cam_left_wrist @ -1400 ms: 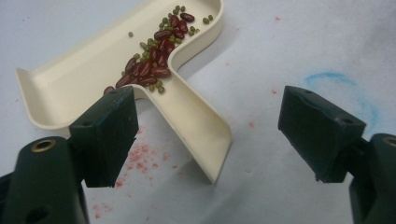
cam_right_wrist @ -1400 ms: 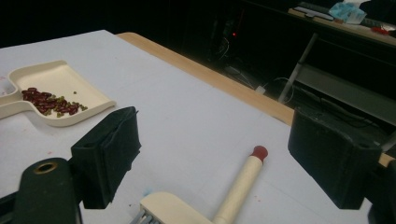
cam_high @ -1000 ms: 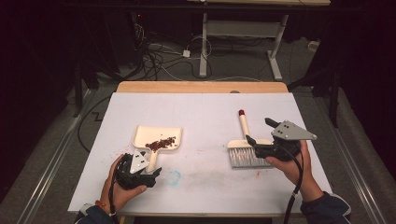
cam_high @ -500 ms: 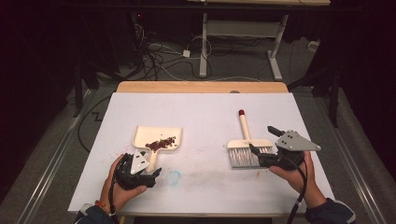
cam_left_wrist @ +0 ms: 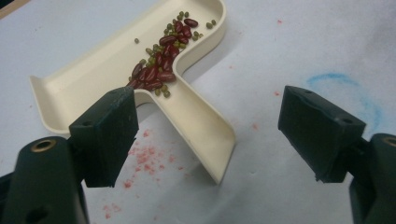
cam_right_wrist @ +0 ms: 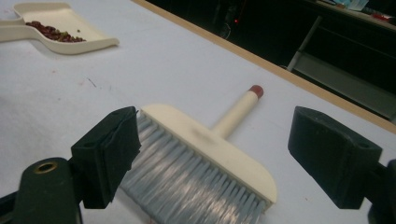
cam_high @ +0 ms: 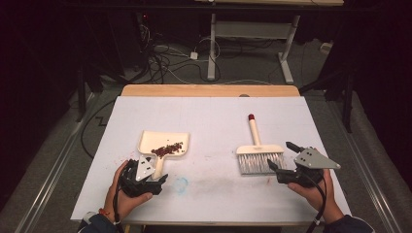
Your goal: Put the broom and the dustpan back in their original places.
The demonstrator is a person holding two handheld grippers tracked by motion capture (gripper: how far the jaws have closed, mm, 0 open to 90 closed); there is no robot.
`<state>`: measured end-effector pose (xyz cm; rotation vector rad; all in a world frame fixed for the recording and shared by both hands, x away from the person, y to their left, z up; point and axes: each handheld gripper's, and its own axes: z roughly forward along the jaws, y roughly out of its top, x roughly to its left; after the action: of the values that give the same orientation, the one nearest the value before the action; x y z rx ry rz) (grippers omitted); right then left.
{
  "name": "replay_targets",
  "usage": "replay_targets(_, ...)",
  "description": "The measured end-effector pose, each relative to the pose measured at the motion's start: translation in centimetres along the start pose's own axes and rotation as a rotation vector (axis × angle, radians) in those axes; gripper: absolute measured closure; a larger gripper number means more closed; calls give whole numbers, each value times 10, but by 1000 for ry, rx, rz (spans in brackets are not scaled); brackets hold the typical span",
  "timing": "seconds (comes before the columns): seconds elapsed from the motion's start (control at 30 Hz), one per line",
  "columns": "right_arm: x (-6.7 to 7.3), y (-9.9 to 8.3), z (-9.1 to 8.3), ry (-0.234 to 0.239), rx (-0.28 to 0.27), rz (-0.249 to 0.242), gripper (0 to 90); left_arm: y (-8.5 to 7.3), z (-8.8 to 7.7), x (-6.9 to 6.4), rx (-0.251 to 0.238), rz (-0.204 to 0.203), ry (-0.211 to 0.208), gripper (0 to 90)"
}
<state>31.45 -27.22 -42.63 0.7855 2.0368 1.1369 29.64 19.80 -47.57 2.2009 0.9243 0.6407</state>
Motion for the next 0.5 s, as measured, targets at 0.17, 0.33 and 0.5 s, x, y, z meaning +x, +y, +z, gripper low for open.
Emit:
replay_targets(0.17, -2, -9, -2, 8, 7, 17, 169, 0, 0, 1, -2, 3, 0, 196)
replay_targets(0.33, -1, -14, -5, 6, 22, 9, 172, 0, 0, 2, -7, -1, 1, 197)
replay_targets(0.5, 1, -22, -10, 1, 37, 18, 168, -2, -1, 4, -10, 2, 1, 196)
